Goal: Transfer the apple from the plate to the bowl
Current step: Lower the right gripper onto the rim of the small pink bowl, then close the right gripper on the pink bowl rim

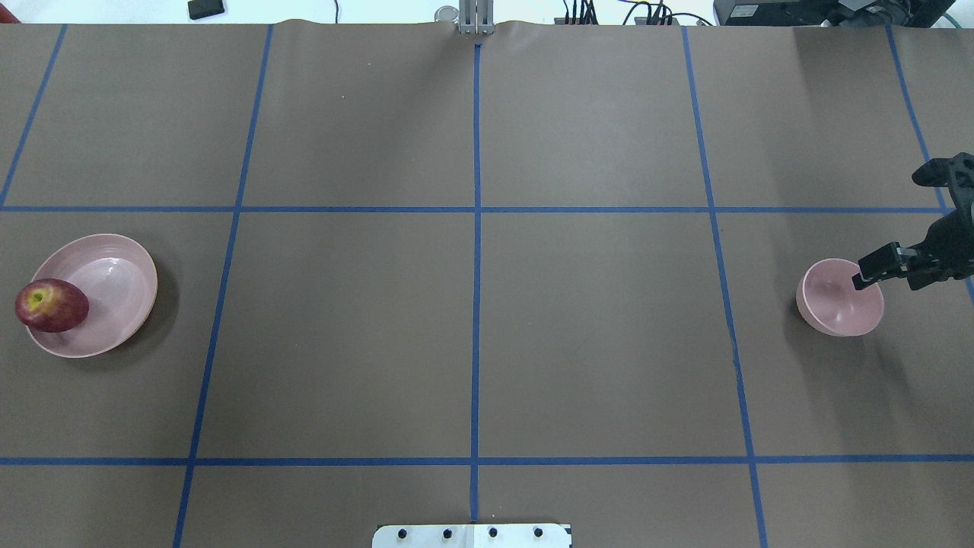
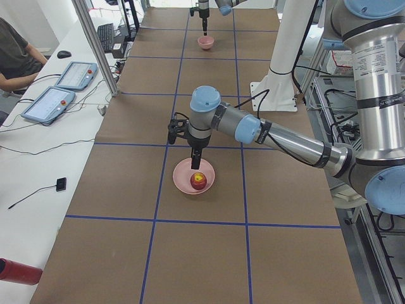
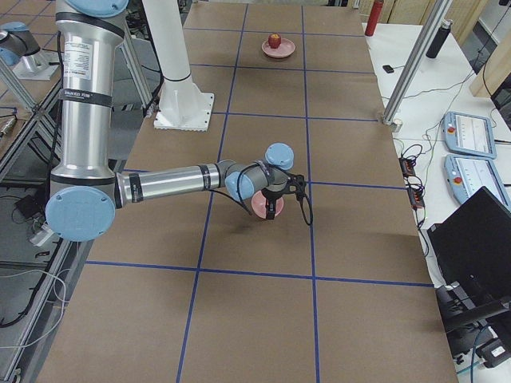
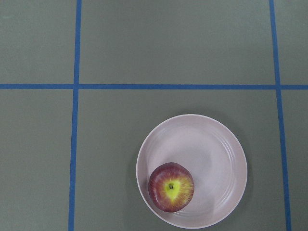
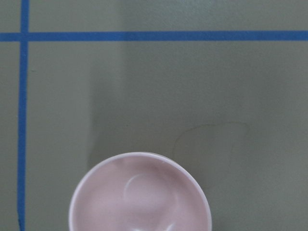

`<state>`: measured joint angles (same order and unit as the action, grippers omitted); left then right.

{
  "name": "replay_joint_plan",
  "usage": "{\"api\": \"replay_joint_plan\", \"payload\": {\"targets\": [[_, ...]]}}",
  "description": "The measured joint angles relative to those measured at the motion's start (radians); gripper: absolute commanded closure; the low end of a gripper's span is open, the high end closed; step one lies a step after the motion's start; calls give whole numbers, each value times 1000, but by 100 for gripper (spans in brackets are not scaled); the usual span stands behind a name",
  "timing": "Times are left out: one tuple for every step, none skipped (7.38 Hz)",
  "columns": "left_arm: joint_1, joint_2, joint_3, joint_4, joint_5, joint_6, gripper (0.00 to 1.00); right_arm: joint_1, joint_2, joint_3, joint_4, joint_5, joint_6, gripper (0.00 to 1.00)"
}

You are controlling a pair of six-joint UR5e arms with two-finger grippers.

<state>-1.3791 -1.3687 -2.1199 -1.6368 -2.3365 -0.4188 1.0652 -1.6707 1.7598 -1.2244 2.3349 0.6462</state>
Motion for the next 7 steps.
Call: {"api": "replay_joint_plan", "payload": {"targets": [[0, 0, 0, 0, 0, 0, 2, -2, 2, -21, 1, 3, 0, 6], [0, 0, -1, 1, -1, 0, 2, -4, 9, -43, 1, 4, -1, 5], [0, 0, -2, 1, -1, -1, 2, -6, 14, -58, 2, 4, -2, 4], [0, 0, -2, 1, -1, 0, 2, -13, 17, -68, 2, 4, -2, 1], [0, 0, -2, 0, -1, 0, 2, -25, 23, -79, 2, 3, -2, 1], [0, 0, -2, 0, -1, 0, 2, -33, 33, -90, 2, 2, -1, 1], [0, 1, -2, 0, -1, 0, 2, -36, 43, -100, 2, -1, -1, 1]]}}
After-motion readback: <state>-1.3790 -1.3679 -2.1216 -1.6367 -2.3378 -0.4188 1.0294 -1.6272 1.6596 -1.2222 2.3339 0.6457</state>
